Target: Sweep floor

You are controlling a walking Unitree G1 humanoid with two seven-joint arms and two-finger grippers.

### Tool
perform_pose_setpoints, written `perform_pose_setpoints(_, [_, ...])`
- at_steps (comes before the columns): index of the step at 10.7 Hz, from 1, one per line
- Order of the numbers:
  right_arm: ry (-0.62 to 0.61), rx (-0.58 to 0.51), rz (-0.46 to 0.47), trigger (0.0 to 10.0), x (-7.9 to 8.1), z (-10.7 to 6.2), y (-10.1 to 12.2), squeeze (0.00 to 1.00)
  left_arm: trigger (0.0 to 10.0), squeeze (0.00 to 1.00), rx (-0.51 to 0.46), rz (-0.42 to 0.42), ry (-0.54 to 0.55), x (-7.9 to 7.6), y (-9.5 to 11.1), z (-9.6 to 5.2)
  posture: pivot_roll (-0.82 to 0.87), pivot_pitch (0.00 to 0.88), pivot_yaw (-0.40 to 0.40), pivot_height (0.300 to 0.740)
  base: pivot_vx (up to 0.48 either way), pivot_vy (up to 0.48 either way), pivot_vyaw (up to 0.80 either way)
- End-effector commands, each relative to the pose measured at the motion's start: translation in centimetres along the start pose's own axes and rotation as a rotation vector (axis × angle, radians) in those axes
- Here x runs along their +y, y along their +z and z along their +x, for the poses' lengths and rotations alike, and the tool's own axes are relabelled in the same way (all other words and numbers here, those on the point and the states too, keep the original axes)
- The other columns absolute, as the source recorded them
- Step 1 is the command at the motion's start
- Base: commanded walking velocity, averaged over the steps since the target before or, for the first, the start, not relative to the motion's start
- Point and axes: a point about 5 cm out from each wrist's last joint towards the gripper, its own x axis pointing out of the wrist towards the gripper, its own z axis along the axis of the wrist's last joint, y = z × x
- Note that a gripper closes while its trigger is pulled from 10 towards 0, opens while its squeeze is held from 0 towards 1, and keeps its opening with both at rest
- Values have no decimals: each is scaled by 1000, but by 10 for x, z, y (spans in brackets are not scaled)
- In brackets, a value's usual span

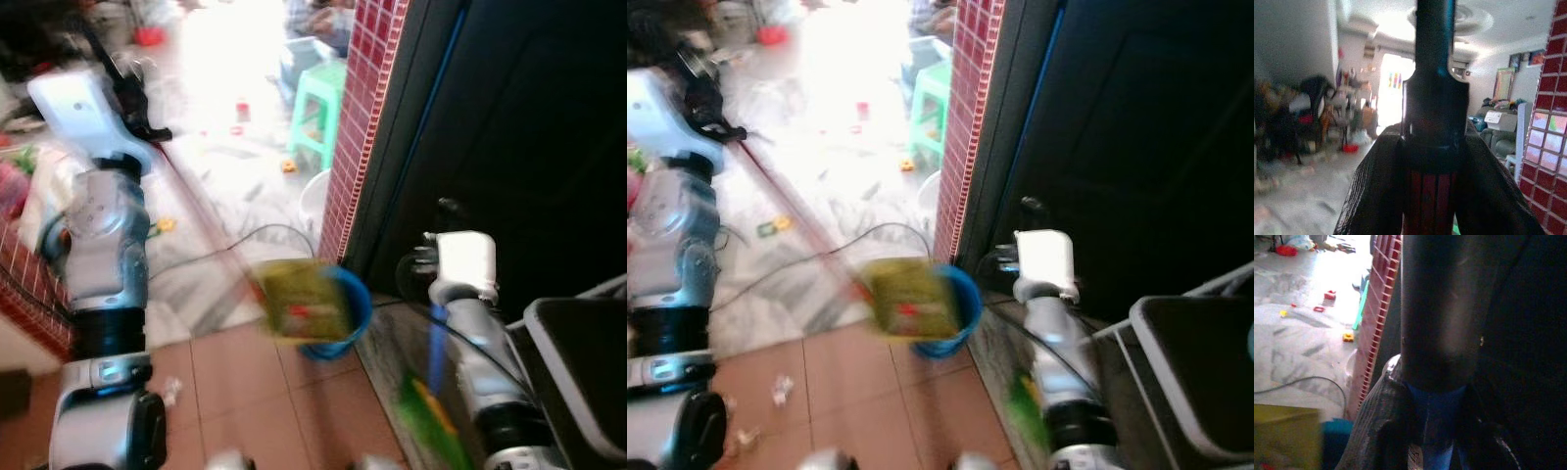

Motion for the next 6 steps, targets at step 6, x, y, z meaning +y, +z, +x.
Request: perform_pose_setpoints(6, [-10, -58, -12, 10000, -5, 6, 13, 0, 10000, 0, -125, -3, -75, -62, 6, 0, -71, 0, -11, 740, 0, 0, 0])
